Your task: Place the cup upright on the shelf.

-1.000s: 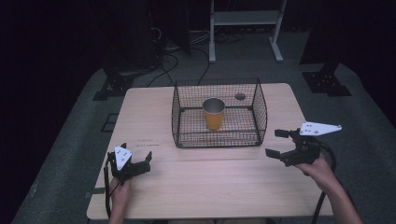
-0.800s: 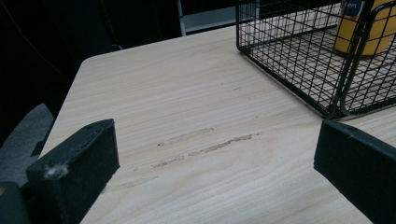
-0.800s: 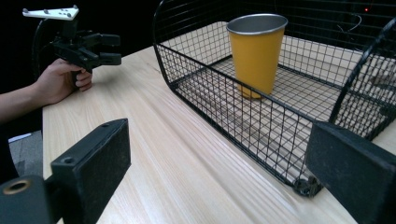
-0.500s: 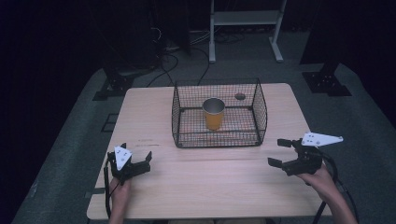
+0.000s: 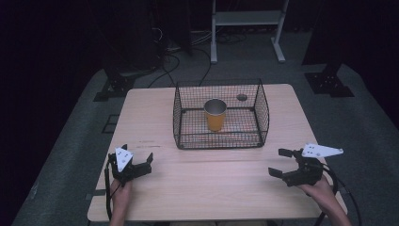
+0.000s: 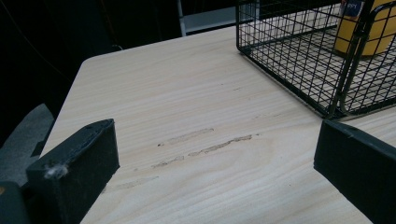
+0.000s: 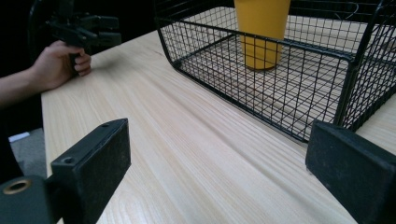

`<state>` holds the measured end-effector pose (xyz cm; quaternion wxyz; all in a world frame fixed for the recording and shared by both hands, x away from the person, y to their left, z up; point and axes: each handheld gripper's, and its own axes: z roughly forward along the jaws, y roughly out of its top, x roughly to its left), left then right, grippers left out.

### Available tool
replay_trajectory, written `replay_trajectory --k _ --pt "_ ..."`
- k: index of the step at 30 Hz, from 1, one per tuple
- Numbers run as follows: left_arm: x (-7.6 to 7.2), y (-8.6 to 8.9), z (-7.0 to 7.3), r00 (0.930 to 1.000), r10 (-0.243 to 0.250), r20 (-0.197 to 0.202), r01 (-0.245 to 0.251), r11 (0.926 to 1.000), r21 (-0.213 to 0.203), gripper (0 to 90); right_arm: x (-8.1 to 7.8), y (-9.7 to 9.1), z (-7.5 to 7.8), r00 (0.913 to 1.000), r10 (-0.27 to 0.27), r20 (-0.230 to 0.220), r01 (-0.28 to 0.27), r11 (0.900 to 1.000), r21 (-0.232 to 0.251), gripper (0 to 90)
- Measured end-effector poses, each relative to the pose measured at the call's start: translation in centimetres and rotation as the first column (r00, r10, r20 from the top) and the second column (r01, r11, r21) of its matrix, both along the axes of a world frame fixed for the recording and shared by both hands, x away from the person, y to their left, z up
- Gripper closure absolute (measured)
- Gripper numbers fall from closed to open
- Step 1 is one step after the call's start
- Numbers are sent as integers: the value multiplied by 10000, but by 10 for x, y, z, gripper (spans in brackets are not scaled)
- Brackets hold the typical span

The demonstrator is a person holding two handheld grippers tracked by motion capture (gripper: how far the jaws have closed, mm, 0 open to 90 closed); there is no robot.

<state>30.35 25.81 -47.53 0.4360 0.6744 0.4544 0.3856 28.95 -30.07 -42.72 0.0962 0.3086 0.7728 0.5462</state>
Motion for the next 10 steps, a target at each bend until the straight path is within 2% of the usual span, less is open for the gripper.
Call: replay_trajectory --k 4,6,8,10 --pt "0 0 0 10000 12 -11 -12 10000 -2 0 -5 4 -3 9999 -97 32 97 9999 -87 59" --pt "0 0 0 10000 23 -12 -23 10000 3 0 -13 7 -4 9988 -339 361 341 9994 -25 59" --pt "0 0 0 10000 24 -9 -24 10000 1 0 -21 9 -8 9972 -506 546 470 9967 657 59" --pt "0 0 0 10000 38 -8 -38 10000 -11 0 -28 10 -13 9934 -837 784 755 9919 1023 60"
